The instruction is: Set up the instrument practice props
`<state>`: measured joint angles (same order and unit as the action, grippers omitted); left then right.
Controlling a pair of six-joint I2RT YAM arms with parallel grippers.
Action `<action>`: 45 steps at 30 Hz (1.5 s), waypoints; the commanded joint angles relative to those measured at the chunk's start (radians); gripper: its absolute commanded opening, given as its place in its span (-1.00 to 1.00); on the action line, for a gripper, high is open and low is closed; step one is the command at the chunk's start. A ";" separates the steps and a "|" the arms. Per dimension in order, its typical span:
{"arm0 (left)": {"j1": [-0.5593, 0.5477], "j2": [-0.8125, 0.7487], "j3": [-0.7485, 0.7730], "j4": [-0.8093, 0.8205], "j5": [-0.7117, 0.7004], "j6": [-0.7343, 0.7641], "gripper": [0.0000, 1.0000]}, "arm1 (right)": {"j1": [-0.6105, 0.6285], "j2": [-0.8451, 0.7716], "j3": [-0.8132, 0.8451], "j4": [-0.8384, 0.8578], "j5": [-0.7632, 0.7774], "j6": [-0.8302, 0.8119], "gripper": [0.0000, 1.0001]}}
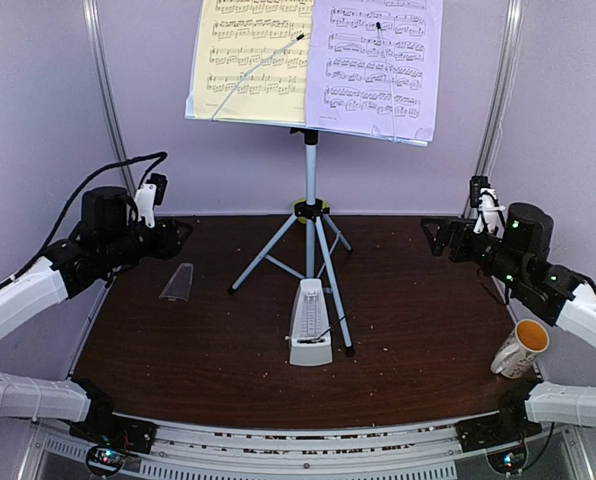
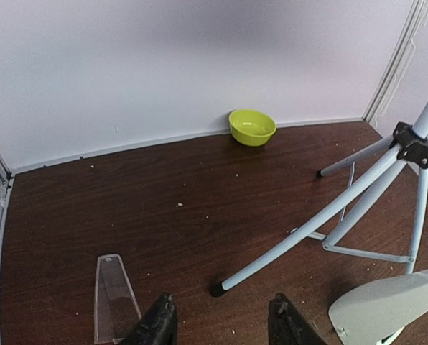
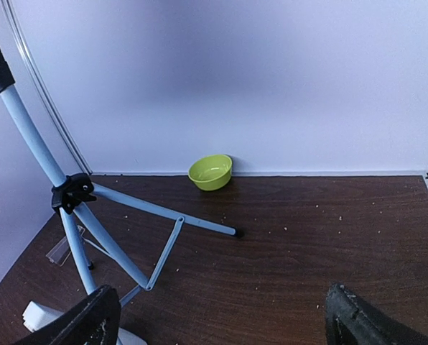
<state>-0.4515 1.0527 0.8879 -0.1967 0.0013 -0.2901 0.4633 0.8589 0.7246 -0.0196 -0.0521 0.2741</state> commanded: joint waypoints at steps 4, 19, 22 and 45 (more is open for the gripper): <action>0.006 0.037 0.013 0.005 0.035 0.011 0.15 | -0.062 0.024 -0.057 0.017 -0.142 0.072 1.00; 0.007 0.048 -0.136 0.054 0.008 -0.150 0.96 | -0.074 0.099 -0.209 0.162 -0.277 0.161 1.00; 0.006 0.036 -0.185 0.091 0.039 -0.186 0.96 | -0.070 0.110 -0.244 0.195 -0.291 0.174 1.00; 0.006 -0.071 -0.339 0.158 -0.081 -0.334 0.96 | -0.055 0.078 -0.393 0.300 -0.241 0.185 1.00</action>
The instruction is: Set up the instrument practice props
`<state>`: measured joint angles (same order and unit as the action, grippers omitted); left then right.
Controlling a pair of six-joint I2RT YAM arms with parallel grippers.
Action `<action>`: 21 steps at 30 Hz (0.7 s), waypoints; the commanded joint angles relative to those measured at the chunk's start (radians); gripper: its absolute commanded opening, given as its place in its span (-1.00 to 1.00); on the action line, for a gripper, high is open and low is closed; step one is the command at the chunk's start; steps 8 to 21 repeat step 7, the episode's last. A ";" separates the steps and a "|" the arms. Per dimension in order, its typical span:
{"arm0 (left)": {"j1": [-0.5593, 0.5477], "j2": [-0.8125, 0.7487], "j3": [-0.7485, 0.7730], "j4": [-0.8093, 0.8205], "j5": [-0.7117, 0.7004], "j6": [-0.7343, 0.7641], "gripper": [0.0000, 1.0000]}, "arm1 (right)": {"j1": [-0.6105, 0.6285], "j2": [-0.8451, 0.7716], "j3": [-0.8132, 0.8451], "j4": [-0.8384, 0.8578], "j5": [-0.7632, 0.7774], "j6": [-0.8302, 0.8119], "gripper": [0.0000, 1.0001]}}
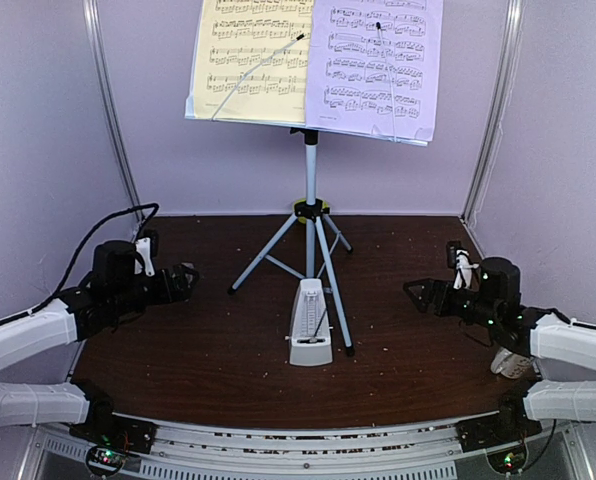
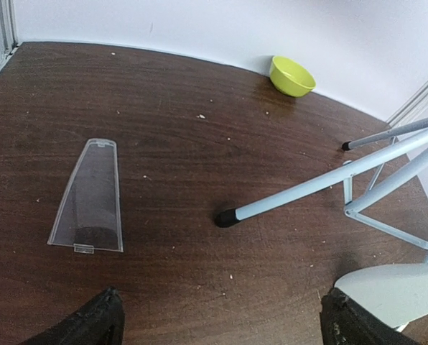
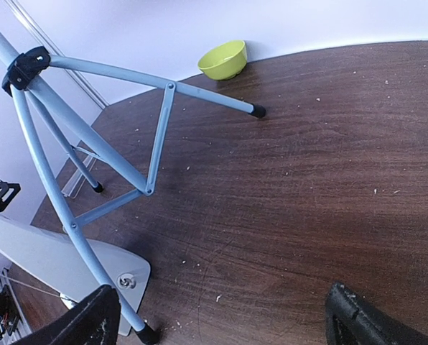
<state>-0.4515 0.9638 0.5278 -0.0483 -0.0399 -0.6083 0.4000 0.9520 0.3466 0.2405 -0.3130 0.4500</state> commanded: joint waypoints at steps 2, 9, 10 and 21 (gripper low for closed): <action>0.006 0.033 0.028 0.011 -0.029 -0.011 0.95 | 0.008 -0.016 -0.014 0.040 0.020 0.008 1.00; 0.006 0.045 0.057 -0.018 -0.035 -0.006 0.95 | 0.007 -0.022 -0.007 0.038 0.022 0.005 1.00; 0.006 0.045 0.057 -0.018 -0.035 -0.006 0.95 | 0.007 -0.022 -0.007 0.038 0.022 0.005 1.00; 0.006 0.045 0.057 -0.018 -0.035 -0.006 0.95 | 0.007 -0.022 -0.007 0.038 0.022 0.005 1.00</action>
